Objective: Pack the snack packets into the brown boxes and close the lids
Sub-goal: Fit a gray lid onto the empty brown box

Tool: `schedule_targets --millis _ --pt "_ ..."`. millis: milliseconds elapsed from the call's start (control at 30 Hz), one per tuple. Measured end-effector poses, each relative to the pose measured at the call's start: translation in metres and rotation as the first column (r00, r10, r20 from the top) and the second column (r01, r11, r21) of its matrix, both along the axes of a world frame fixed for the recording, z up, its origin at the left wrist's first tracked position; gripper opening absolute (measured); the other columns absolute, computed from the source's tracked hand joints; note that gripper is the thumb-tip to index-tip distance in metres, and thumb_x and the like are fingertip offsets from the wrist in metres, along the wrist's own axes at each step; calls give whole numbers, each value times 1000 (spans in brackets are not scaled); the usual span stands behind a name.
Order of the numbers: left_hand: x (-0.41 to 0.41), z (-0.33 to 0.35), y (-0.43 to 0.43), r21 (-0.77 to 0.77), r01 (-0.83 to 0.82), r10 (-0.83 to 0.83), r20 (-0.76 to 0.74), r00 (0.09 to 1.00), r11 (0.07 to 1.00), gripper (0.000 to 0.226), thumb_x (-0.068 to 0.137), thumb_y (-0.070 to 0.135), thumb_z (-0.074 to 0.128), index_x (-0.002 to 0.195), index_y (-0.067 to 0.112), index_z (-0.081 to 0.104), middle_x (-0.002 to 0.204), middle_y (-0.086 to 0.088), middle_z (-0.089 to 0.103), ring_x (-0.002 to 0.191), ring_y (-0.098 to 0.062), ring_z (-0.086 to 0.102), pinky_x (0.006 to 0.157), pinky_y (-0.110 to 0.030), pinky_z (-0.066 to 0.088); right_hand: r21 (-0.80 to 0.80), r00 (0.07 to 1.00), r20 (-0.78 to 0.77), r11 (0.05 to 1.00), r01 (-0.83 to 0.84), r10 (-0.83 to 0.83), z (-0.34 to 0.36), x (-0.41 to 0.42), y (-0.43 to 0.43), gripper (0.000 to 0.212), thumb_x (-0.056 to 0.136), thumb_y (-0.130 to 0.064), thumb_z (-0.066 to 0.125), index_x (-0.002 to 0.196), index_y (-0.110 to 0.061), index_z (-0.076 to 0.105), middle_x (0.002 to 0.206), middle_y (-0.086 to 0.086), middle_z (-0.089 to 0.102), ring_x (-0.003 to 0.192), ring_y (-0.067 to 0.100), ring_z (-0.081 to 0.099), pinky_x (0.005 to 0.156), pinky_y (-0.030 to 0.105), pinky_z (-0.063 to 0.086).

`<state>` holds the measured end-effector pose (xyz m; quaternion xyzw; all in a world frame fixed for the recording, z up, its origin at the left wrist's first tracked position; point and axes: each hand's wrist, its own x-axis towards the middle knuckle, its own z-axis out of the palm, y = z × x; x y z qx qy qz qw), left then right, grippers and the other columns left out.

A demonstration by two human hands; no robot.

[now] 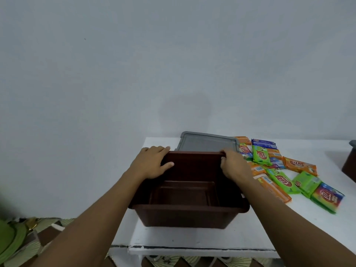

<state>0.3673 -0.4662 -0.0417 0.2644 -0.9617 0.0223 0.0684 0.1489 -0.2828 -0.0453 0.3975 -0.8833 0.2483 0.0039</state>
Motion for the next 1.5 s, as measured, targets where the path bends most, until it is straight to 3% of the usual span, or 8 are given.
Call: schedule_targets --millis 200,400,667,967,1100,1200,1367,1500 --pt "-7 -2 -13 64 39 -35 -56 998 997 64 96 61 31 148 24 36 142 0 50 127 -21 47 105 -39 37 24 999 -28 999 -33 34 -3 -11 -9 20 98 -24 43 100 -16 61 95 8 66 84 24 60 77 38 51" --pt "-22 15 -24 229 54 -31 -100 994 972 65 92 69 26 127 25 59 129 5 59 118 -17 54 98 -40 43 23 991 93 995 -98 96 25 -44 -5 65 101 -52 28 73 -5 64 68 11 62 66 26 59 64 33 44" --pt "-100 19 -57 376 20 7 -70 997 926 50 97 58 34 97 19 65 103 2 64 97 -18 59 86 -41 49 120 977 210 992 -48 22 23 -112 -28 26 100 -25 46 99 -9 66 97 12 65 86 25 58 73 28 36" --pt "-170 -6 -93 529 -195 79 233 969 826 57 97 55 40 137 15 46 141 -9 50 125 -26 48 93 -34 37 333 963 244 942 28 -115 -21 -158 -69 40 93 -38 53 125 -14 50 115 9 62 99 24 59 88 41 52" --pt "-181 -11 -103 748 -302 141 273 952 591 64 95 56 45 145 17 39 149 -4 41 132 -27 42 100 -38 38 284 953 285 959 15 -100 -18 -162 -83 39 93 -39 56 121 -12 54 114 9 62 93 18 55 79 34 48" --pt "-178 -10 -112 846 -310 313 181 932 434 66 93 57 49 144 17 37 148 -7 41 128 -29 46 100 -41 42 178 924 369 983 30 -95 -14 -158 -91 45 95 -37 55 132 -12 49 128 12 56 102 24 52 80 33 42" --pt "-165 14 -120 756 -199 426 -115 898 624 72 92 57 49 146 11 35 140 -11 46 104 -21 51 79 -32 47 -95 872 468 974 207 -140 8 -155 -94 36 93 -36 57 122 -15 57 128 11 55 97 23 54 70 32 44" --pt "-134 35 -129 821 -118 499 -219 838 558 56 88 54 57 122 10 58 118 -9 63 98 -21 62 83 -35 52 -125 848 505 958 257 -161 24 -142 -86 36 91 -35 58 121 -15 58 121 6 58 100 23 55 73 34 44"
